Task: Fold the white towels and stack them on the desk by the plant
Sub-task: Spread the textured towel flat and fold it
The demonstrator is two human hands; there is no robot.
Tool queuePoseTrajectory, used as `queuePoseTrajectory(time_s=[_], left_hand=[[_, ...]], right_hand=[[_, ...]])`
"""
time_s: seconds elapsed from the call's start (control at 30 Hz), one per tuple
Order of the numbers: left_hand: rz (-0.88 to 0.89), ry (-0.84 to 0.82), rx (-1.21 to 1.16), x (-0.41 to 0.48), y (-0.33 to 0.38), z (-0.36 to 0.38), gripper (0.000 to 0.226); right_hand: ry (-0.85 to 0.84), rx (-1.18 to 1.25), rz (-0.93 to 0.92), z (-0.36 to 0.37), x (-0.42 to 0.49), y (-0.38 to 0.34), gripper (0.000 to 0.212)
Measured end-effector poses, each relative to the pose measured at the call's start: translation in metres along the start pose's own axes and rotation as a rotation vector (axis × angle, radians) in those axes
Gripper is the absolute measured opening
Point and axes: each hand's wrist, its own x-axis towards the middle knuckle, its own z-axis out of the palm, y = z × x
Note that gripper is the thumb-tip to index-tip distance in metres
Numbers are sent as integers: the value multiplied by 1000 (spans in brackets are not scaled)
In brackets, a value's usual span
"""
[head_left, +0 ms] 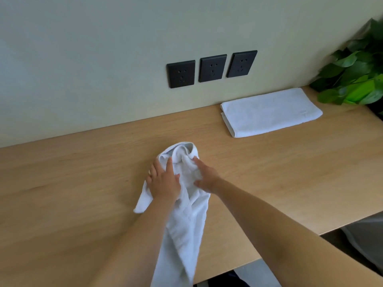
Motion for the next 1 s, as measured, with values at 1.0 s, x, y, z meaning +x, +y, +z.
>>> queuePoseTrajectory(time_s=[1.0], left_hand=[[467, 11, -186, 104, 0, 13, 19]], right_hand=[[36, -236, -71, -38, 25, 16, 34]])
